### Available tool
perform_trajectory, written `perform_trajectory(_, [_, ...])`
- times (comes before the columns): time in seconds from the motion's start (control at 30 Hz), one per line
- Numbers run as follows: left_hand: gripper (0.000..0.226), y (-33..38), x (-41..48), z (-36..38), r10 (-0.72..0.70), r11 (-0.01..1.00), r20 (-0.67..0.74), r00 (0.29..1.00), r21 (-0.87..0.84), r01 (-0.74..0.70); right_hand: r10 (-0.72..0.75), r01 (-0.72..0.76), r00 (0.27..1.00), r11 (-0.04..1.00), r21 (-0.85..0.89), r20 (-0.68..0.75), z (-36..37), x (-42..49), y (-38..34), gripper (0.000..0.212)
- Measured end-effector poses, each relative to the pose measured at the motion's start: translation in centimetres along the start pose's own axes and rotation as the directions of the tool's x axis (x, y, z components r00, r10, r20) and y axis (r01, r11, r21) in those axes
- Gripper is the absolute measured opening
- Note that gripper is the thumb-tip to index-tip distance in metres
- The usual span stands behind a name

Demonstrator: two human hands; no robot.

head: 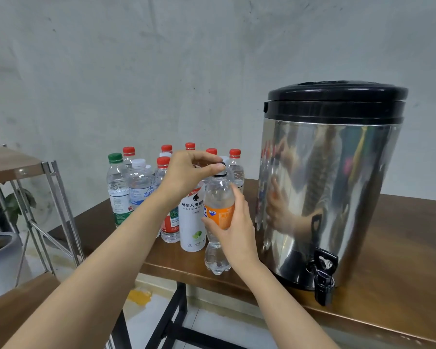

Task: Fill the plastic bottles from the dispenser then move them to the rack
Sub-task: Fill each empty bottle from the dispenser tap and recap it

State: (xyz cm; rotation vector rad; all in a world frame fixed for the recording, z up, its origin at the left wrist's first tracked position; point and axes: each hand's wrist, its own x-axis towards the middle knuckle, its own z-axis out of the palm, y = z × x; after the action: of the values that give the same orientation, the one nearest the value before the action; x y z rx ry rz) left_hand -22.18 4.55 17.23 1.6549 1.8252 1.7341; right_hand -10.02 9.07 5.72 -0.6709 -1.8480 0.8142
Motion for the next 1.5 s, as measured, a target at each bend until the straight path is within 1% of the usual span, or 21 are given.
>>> perform_trajectory(0.27, [0.017,0.1,-0.1,0.1,0.041,0.997,0.016,0.999,0.069,-0.042,0.0,0.0,1.0,1.0,0.018,-0.002,0.1,0.1,0.2,0.09])
perform_trajectory(0.53, [0.014,0.1,0.3,0.2,0.041,0.996,-0.003,0.999,0.079,-0.04,-0.004,0.004,1.0,1.0,0.02,0.002,0.2,0.2,0.5,0.09])
perform_trajectory(0.6, [0.016,0.2,0.4,0.2,0.02,0.998,0.008,1.0,0.061,-0.021,0.001,-0.001,1.0,1.0,0.022,0.004,0.2,0.2,0.5,0.09])
perform_trajectory(0.7, [0.028,-0.1,0.4,0.5,-0.003,1.0,-0.002,1.0,0.013,0.003,-0.004,0.004,1.0,1.0,0.023,0.007,0.2,0.3,0.5,0.09])
perform_trajectory(0.73, [0.029,-0.2,0.4,0.7,0.008,1.0,-0.016,1.0,0.012,-0.008,-0.007,0.007,1.0,1.0,0.023,0.006,0.2,0.3,0.5,0.09])
perform_trajectory(0.8, [0.022,-0.4,0.3,1.0,0.025,1.0,-0.037,0.999,-0.002,-0.025,-0.009,0.008,1.0,1.0,0.023,0.003,0.2,0.3,0.6,0.09])
perform_trajectory(0.83, [0.018,-0.4,0.1,1.0,0.022,0.999,-0.027,0.999,-0.035,-0.023,-0.008,0.008,1.0,1.0,0.023,0.0,0.1,0.3,0.6,0.09])
perform_trajectory(0.9, [0.012,-0.7,0.0,0.8,0.001,0.993,0.039,0.999,-0.117,0.004,-0.006,0.006,1.0,1.0,0.023,-0.003,0.1,0.4,0.6,0.091])
perform_trajectory(0.97, [0.017,-1.1,-0.1,0.5,-0.031,0.986,0.126,0.992,-0.157,0.051,-0.007,0.007,1.0,1.0,0.016,-0.003,0.1,0.4,0.6,0.092])
perform_trajectory(1.03, [0.024,-1.3,-0.1,0.3,-0.055,0.986,0.174,0.983,-0.147,0.081,-0.013,0.013,1.0,1.0,0.014,0.003,0.2,0.4,0.5,0.092])
perform_trajectory(1.1, [0.026,-1.2,-0.1,0.6,-0.055,0.986,0.142,0.988,-0.146,0.075,-0.016,0.016,1.0,1.0,0.013,0.012,0.4,0.4,0.4,0.091])
perform_trajectory(1.2, [0.031,-1.1,-0.3,1.1,-0.039,0.985,0.042,0.998,-0.167,0.046,-0.011,0.011,1.0,1.0,0.015,0.018,0.4,0.3,0.3,0.091])
perform_trajectory(1.23, [0.031,-1.0,-0.4,1.1,-0.037,0.984,0.044,0.998,-0.173,0.044,-0.01,0.009,1.0,1.0,0.021,0.017,0.4,0.3,0.3,0.091])
perform_trajectory(1.37, [0.027,-0.9,-0.3,1.1,-0.063,0.983,0.158,0.985,-0.16,0.088,0.0,-0.001,1.0,0.998,0.058,0.019,0.2,0.2,0.4,0.09])
perform_trajectory(1.43, [0.03,-0.6,-0.4,1.3,-0.057,0.987,0.134,0.989,-0.144,0.076,0.005,-0.007,1.0,0.998,0.066,0.031,0.1,0.2,0.3,0.09])
perform_trajectory(1.5, [0.035,-0.6,-0.4,1.4,-0.053,0.987,0.056,0.997,-0.151,0.061,0.01,-0.013,0.999,0.997,0.072,0.036,0.1,0.1,0.2,0.09])
